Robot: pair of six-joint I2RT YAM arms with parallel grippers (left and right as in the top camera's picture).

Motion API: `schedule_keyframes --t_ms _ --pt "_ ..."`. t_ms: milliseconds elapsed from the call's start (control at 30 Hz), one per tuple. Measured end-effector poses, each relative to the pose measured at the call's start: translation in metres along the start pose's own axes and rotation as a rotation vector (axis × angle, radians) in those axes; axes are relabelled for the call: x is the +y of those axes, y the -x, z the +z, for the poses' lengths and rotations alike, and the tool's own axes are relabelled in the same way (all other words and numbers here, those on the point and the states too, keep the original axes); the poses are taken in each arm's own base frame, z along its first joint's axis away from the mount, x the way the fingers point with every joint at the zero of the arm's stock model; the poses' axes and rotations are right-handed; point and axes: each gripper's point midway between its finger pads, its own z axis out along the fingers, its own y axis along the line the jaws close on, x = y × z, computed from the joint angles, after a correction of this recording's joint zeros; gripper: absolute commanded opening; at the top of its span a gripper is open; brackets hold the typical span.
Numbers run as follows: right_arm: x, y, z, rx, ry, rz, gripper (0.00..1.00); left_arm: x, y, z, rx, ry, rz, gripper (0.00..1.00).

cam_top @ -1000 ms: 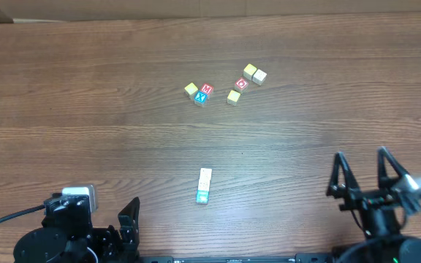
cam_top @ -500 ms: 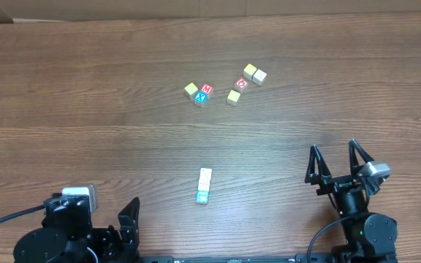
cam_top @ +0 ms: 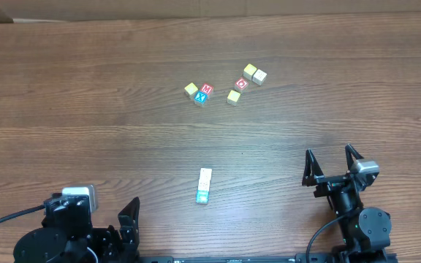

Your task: Flip 5 blocks

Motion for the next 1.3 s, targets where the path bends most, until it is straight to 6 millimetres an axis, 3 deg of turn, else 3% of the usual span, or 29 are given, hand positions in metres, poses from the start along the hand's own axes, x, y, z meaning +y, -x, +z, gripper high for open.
schedule_keyframes --t_ms 1300 --pt "0.0001 0.0001 0.0 0.0 0.0 -0.008 1.0 -0.0009 0.005 -0.0001 -0.02 -0.003 0.002 1.0"
